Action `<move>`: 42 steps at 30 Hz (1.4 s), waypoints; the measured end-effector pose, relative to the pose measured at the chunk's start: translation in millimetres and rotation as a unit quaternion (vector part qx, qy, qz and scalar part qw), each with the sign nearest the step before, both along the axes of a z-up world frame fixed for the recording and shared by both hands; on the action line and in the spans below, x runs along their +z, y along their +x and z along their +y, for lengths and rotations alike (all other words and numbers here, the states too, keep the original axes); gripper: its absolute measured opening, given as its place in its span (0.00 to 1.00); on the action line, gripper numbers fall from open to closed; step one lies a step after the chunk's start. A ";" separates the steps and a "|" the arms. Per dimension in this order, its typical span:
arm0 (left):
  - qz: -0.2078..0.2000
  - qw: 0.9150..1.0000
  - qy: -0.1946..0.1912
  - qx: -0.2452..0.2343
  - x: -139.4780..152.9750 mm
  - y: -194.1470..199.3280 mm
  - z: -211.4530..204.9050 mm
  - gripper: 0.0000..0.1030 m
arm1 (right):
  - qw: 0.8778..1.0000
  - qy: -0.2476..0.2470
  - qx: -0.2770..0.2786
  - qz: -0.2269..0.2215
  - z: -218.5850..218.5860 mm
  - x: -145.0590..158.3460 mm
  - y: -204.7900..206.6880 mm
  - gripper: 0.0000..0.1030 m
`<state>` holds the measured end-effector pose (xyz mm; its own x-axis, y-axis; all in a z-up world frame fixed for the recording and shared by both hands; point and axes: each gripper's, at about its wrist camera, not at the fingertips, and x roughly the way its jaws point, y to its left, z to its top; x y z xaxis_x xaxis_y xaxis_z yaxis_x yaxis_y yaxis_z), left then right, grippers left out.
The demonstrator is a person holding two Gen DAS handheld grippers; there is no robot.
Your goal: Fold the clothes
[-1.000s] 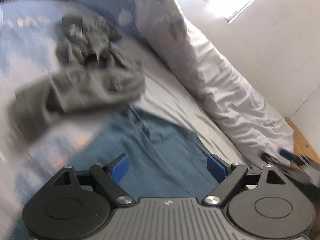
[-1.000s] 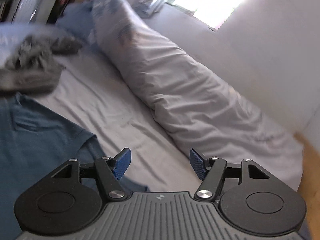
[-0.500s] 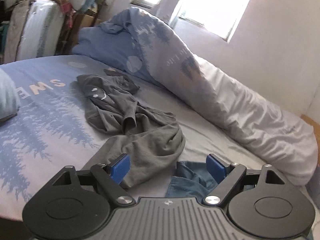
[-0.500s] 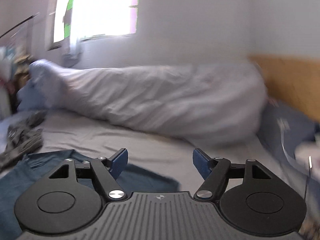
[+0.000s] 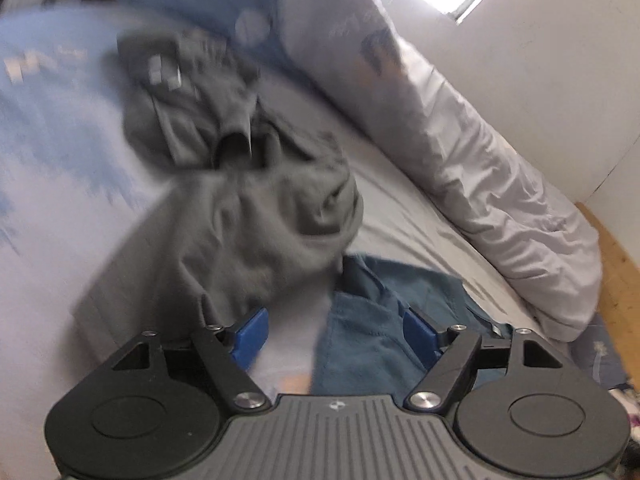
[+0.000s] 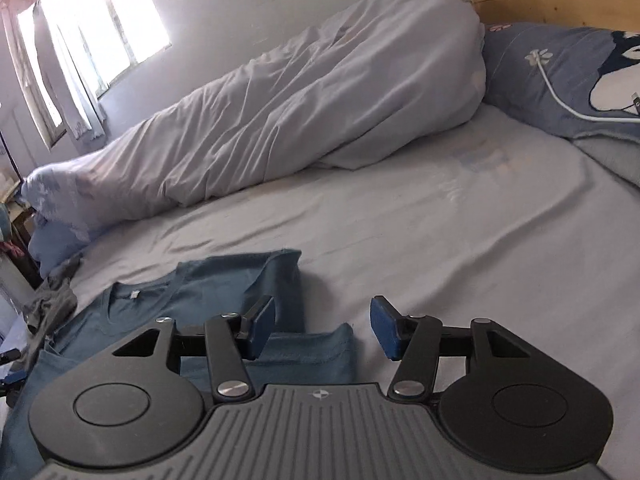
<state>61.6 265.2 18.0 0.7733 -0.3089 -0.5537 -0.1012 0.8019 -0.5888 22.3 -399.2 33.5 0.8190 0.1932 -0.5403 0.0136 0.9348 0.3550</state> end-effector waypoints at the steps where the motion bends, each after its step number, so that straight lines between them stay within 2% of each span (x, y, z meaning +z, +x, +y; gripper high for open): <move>1: 0.006 1.000 -0.008 -0.002 -2.5 3.1 1.2 0.71 | 1.000 -0.004 0.003 0.001 2.9 -2.0 1.9 0.54; 4: 0.022 0.999 -0.029 -0.011 -5.2 12.1 5.1 0.74 | 1.000 -0.001 0.004 0.000 5.8 -5.2 4.5 0.54; 6: 0.030 0.999 -0.031 -0.023 -5.1 18.5 3.4 0.82 | 1.000 0.006 0.003 0.000 5.8 -6.5 5.3 0.54; 8: 0.035 0.998 -0.030 -0.034 -5.7 24.1 0.6 0.84 | 1.000 0.006 0.005 0.001 7.1 -8.0 6.2 0.54; 11: 0.036 0.998 -0.025 -0.043 -7.5 31.8 -3.1 0.84 | 1.000 0.003 0.008 0.005 10.4 -10.6 8.3 0.54; 16: 0.031 0.997 -0.041 -0.055 -7.0 42.8 -8.2 0.84 | 1.000 -0.001 0.011 0.010 12.7 -13.3 10.0 0.54; 17: 0.031 0.997 -0.043 -0.057 -7.1 43.6 -9.6 0.81 | 1.000 -0.002 0.011 0.010 12.9 -13.7 10.3 0.54; 20: 0.038 0.994 -0.079 -0.059 -12.1 43.1 -9.2 0.65 | 1.000 -0.002 0.010 0.010 12.2 -14.8 11.2 0.55; 22: 0.038 0.995 -0.078 -0.058 -12.9 42.1 -11.8 0.63 | 1.000 -0.002 0.009 0.011 12.0 -15.5 12.1 0.55; 24: 0.042 0.995 -0.076 -0.043 -13.9 42.6 -10.2 0.48 | 1.000 -0.003 0.010 0.013 12.3 -16.4 13.5 0.55; 27: 0.042 0.995 -0.085 -0.026 -16.4 41.7 -4.0 0.38 | 1.000 -0.001 0.013 0.014 11.9 -17.8 15.5 0.55; 34: 0.027 0.993 -0.114 0.004 -17.4 37.7 7.3 0.35 | 1.000 0.000 0.011 0.019 7.7 -20.6 18.0 0.55; 38: 0.018 0.992 -0.124 -0.003 -12.7 35.3 10.6 0.35 | 1.000 0.001 0.010 0.021 6.5 -21.4 18.1 0.55; 40: 0.015 0.992 -0.123 -0.003 -12.4 35.4 9.5 0.32 | 1.000 0.003 0.009 0.020 5.7 -21.1 17.7 0.55; 42: 0.015 0.993 -0.120 -0.002 -12.1 33.4 10.9 0.23 | 1.000 0.009 0.006 0.019 3.9 -20.6 17.2 0.55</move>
